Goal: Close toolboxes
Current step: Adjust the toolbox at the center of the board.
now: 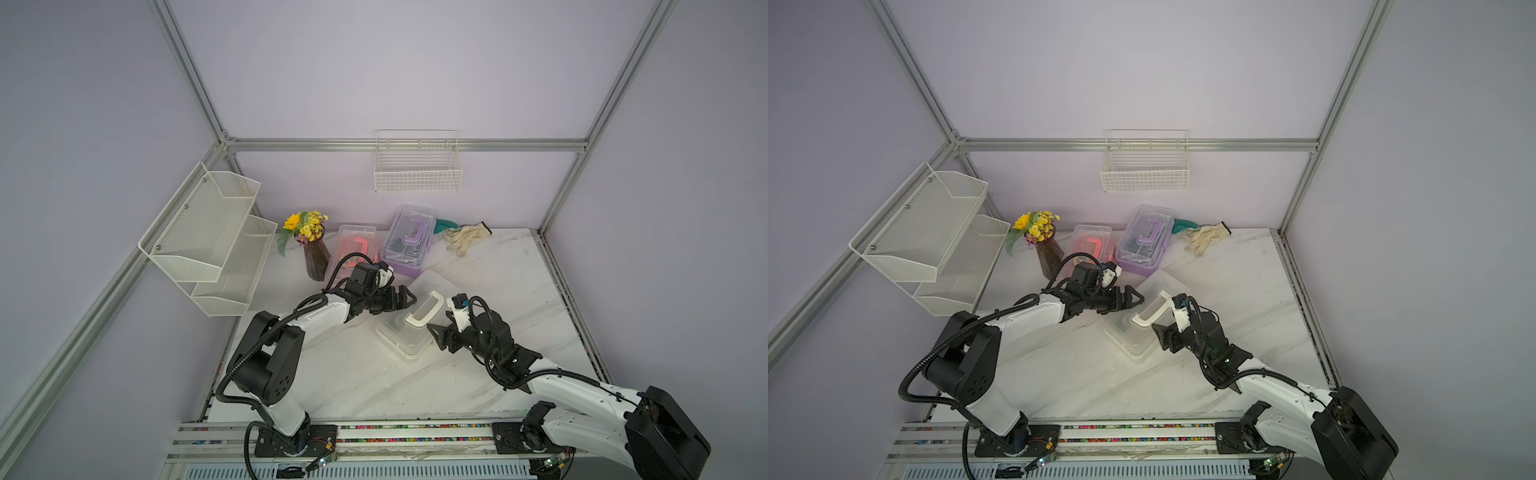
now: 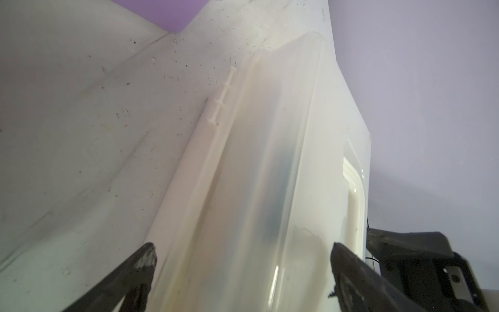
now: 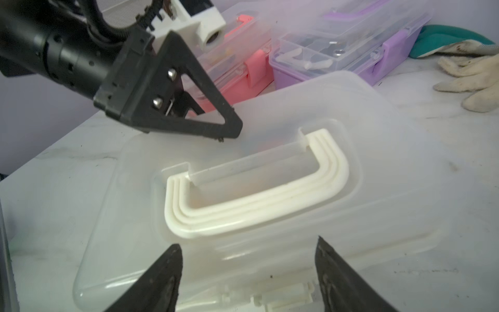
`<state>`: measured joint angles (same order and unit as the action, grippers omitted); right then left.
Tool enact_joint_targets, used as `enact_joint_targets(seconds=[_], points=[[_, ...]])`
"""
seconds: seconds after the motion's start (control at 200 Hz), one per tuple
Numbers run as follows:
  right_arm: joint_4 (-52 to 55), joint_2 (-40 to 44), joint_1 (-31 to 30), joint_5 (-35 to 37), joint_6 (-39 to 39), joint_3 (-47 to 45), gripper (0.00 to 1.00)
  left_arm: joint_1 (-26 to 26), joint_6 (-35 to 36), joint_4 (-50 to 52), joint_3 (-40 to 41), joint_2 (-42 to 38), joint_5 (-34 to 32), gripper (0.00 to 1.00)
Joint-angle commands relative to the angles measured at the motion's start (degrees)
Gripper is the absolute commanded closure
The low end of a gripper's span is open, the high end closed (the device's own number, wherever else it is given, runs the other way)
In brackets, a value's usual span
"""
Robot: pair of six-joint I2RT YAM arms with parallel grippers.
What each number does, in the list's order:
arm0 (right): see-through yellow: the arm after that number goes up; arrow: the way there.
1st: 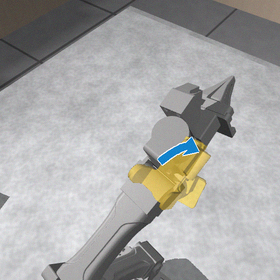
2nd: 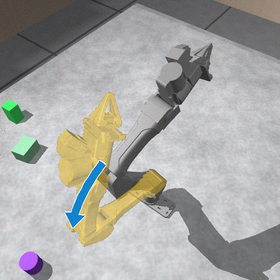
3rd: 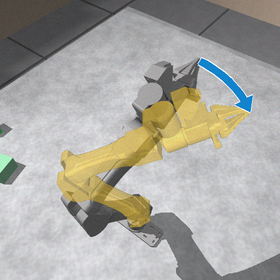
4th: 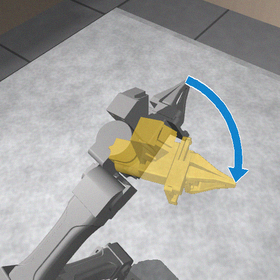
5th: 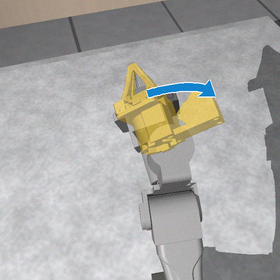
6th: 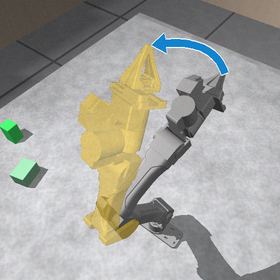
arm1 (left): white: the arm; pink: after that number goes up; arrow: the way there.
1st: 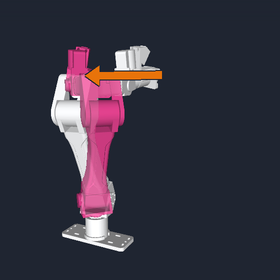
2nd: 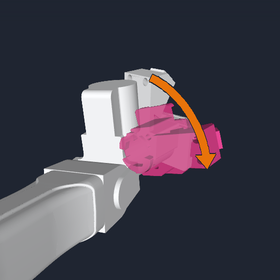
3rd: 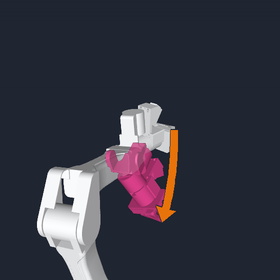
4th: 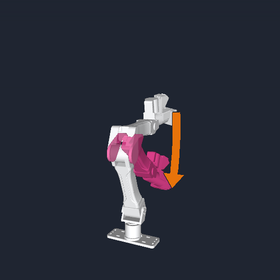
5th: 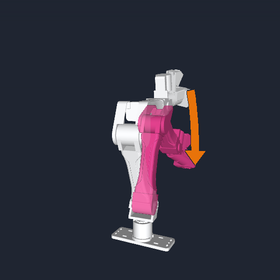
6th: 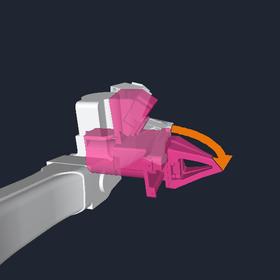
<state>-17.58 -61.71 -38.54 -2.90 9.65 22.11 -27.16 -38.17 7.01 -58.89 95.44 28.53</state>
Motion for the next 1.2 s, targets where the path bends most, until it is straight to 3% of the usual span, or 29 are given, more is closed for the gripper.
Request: enact_joint_targets(seconds=[0.0, 0.09, 0.235, 0.465, 0.655, 0.95, 1.195], points=[[-1.9, 2.0, -0.8, 0.2, 1.5, -3.3, 0.22, -0.2, 0.1, 1.9, 1.0, -4.4, -1.4, 0.0], [-5.9, 2.4, -0.8, 0.2, 1.5, -5.1, 0.22, -0.2, 1.0, 1.9, 0.2, -4.1, -2.1, 0.0], [-11.9, -4.8, -0.7, -0.7, -0.7, -3.7, 0.22, -0.2, 1.5, 2.9, -1.2, -2.9, -2.1, 0.0], [-16.0, -19.9, -0.7, -3.4, -7.6, 4.4, 0.22, 0.0, 1.9, 3.2, 1.0, -4.8, -4.3, 0.0], [-16.9, -26.0, -0.1, -2.0, -12.4, 10.5, 0.2, 0.4, 1.8, 3.6, 2.4, -5.6, -4.6, 0.0], [-16.9, -23.5, 0.0, -2.3, -11.3, 5.0, 0.17, 1.9, 2.6, 3.7, 2.9, -6.6, -6.0, 0.0], [-23.7, -20.9, 0.1, -1.7, -7.8, -1.9, 0.17, 2.5, 2.8, 3.9, 1.6, -5.2, -5.3, 0.0]])
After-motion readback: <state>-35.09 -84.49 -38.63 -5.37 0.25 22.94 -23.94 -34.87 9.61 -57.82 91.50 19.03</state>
